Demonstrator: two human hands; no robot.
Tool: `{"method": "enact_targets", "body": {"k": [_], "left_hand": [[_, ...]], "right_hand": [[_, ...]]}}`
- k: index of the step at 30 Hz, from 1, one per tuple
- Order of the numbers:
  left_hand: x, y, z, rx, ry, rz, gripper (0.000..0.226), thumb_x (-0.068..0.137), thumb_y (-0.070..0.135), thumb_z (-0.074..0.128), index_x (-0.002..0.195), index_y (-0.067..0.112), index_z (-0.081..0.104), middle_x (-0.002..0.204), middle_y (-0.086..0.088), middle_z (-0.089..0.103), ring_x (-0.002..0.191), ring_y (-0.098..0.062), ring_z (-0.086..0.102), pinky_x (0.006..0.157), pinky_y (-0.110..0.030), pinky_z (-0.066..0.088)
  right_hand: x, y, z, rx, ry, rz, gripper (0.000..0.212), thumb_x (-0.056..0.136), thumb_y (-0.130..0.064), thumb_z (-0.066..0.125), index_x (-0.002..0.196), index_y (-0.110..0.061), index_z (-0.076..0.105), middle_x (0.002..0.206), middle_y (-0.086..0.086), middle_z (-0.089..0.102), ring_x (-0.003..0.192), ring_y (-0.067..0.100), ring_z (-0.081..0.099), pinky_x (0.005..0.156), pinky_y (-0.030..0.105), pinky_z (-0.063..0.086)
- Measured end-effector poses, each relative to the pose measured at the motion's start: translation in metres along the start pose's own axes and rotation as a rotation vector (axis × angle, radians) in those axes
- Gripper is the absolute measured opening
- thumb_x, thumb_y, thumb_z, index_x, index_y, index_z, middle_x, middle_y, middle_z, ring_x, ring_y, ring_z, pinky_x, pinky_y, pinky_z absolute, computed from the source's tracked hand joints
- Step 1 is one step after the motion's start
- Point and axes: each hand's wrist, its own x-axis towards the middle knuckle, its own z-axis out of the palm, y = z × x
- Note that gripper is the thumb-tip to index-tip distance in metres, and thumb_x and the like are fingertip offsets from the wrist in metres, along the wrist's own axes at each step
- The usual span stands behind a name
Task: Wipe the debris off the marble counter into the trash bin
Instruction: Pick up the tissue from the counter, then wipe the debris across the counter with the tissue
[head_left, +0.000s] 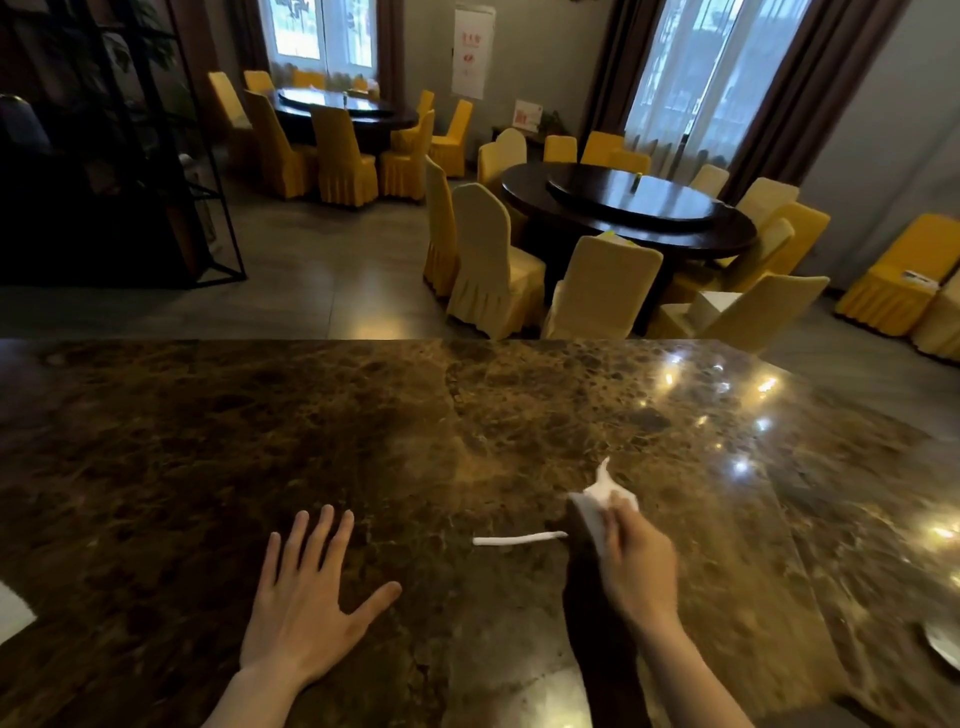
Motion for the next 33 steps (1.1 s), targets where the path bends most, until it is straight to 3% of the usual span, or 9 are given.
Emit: {"method": "enact_targets", "body": {"k": [2,4,7,12,16,21,24,29,33], "left_hand": [[0.001,0.0,0.0,-0.007,0.0,-0.003,0.117,0.063,0.103,-0.002,0.153,0.032,-0.021,0.168,0.009,-0.019,0.151,-0.016,-0.028,0.126,-0.047,-0.015],[0.001,0.0,0.0,-0.003,-0.003,-0.001,0.118,0.062,0.105,0.001,0.153,0.033,-0.021,0.168,0.009,-0.019,0.151,-0.015,-0.028,0.126,-0.047,-0.016],[0.001,0.0,-0.001,-0.008,0.01,-0.003,0.118,0.061,0.105,0.002,0.154,0.035,-0.017,0.168,0.01,-0.015,0.152,-0.014,-0.025,0.126,-0.046,-0.014],[0.004,-0.001,-0.002,-0.032,0.02,-0.004,0.119,0.062,0.105,0.005,0.158,0.036,-0.006,0.17,0.01,-0.006,0.154,-0.013,-0.017,0.127,-0.046,-0.009],[0.001,-0.001,-0.003,-0.029,0.019,-0.006,0.118,0.062,0.105,0.005,0.157,0.038,-0.008,0.17,0.011,-0.008,0.153,-0.012,-0.02,0.127,-0.045,-0.011],[0.002,0.001,-0.003,-0.028,0.02,-0.016,0.119,0.062,0.106,0.008,0.159,0.038,-0.004,0.17,0.01,-0.006,0.154,-0.014,-0.019,0.128,-0.046,-0.008],[0.003,0.001,-0.003,-0.021,0.015,-0.021,0.119,0.062,0.106,0.006,0.159,0.038,-0.005,0.17,0.011,-0.008,0.153,-0.013,-0.022,0.127,-0.045,-0.01],[0.002,0.001,-0.005,-0.006,0.008,-0.02,0.12,0.061,0.105,0.003,0.159,0.037,-0.006,0.17,0.01,-0.008,0.153,-0.013,-0.02,0.127,-0.045,-0.009],[0.001,0.001,-0.006,-0.028,0.006,-0.022,0.119,0.062,0.106,0.006,0.159,0.038,-0.006,0.17,0.011,-0.009,0.153,-0.012,-0.022,0.127,-0.045,-0.009]], "right_hand": [[-0.012,-0.002,0.02,-0.018,-0.23,-0.07,0.028,0.101,-0.015,0.057,0.127,-0.01,0.065,0.134,0.016,0.064,0.125,0.032,0.058,0.096,0.041,0.048],[-0.024,-0.012,0.038,-0.065,-0.387,-0.154,0.037,0.104,-0.026,0.05,0.14,-0.016,0.057,0.158,0.008,0.04,0.15,0.022,0.026,0.122,0.038,0.022],[-0.037,-0.035,0.059,-0.163,-0.498,-0.327,0.051,0.106,-0.045,0.032,0.155,-0.03,0.03,0.167,0.0,0.014,0.154,0.016,-0.002,0.123,0.034,-0.005],[-0.062,-0.074,0.088,-0.335,-0.617,-0.533,0.066,0.102,-0.06,0.011,0.158,-0.029,-0.001,0.167,0.005,-0.008,0.151,0.02,-0.02,0.116,0.039,-0.02],[-0.051,-0.052,0.08,-0.413,-0.488,-0.458,0.062,0.105,-0.051,0.015,0.159,-0.02,0.01,0.168,0.007,0.007,0.154,0.021,-0.004,0.119,0.041,-0.014],[-0.014,-0.008,0.035,-0.552,-0.376,-0.048,0.062,0.106,-0.044,0.012,0.158,-0.009,0.014,0.168,0.012,0.011,0.154,0.024,-0.001,0.126,0.043,0.001],[-0.03,-0.031,0.048,-0.423,-0.438,-0.123,0.063,0.106,-0.044,0.013,0.158,-0.008,0.013,0.168,0.011,0.006,0.154,0.024,-0.005,0.126,0.043,-0.002],[-0.085,-0.075,0.081,-0.333,-0.613,-0.492,0.062,0.103,-0.043,0.02,0.158,-0.014,0.018,0.166,0.009,0.009,0.154,0.024,0.001,0.119,0.05,-0.012],[-0.05,-0.037,0.052,-0.437,-0.414,-0.276,0.06,0.104,-0.038,0.021,0.158,-0.014,0.016,0.167,0.007,0.012,0.154,0.021,0.003,0.123,0.041,-0.008]]}}
